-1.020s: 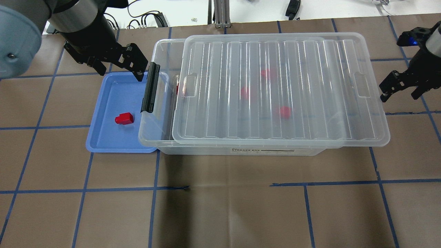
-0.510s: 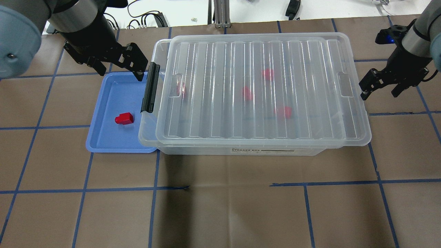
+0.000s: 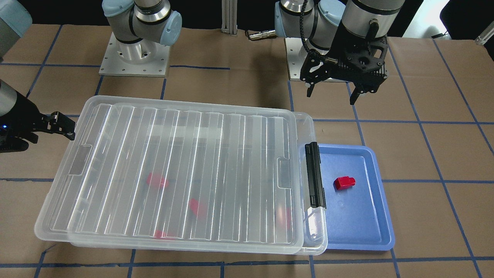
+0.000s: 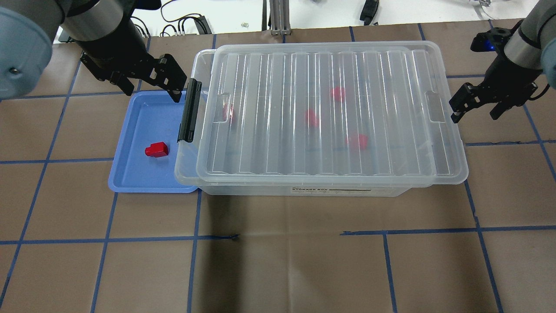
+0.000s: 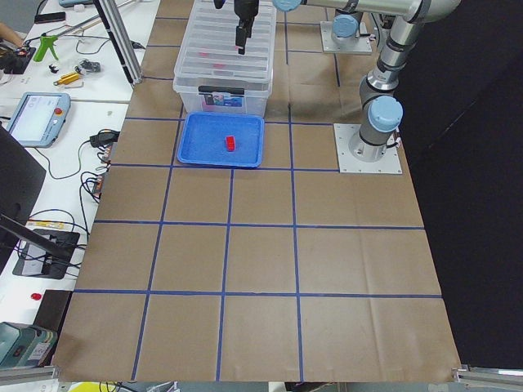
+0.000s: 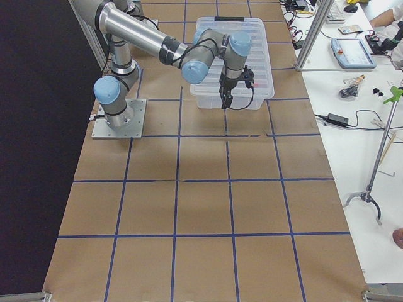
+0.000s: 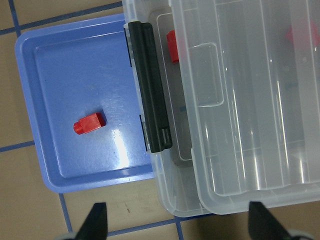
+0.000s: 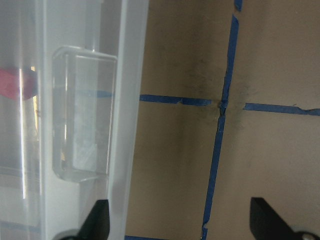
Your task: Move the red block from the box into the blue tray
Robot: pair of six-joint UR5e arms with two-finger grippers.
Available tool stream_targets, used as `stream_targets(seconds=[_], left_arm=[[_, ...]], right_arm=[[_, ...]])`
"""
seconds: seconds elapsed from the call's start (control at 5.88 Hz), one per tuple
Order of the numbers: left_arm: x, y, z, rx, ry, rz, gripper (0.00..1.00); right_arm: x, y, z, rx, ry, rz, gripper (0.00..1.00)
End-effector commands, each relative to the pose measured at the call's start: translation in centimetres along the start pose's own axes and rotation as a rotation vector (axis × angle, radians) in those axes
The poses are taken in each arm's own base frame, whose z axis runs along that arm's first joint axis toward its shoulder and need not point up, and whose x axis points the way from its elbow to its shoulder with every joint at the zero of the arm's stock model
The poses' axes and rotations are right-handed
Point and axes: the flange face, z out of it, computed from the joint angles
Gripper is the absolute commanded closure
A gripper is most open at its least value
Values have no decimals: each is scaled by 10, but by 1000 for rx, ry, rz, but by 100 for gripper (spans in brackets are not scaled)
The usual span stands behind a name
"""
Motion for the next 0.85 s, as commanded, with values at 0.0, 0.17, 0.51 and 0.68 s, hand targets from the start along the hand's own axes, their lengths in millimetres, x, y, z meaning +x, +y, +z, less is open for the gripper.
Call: stream_targets(seconds=[0.0, 0.17, 0.51, 0.68], left_arm=[[0, 0, 0, 0, 0, 0, 2], [0, 0, 0, 0, 0, 0, 2], [0, 0, 0, 0, 0, 0, 2], [0, 0, 0, 0, 2, 0, 2]], right_arm=[[-55, 3, -43, 16, 15, 79, 0], [-95, 0, -72, 14, 23, 118, 0], [-156, 10, -114, -24, 26, 237, 0], [-176, 13, -114, -21, 27, 217, 0]])
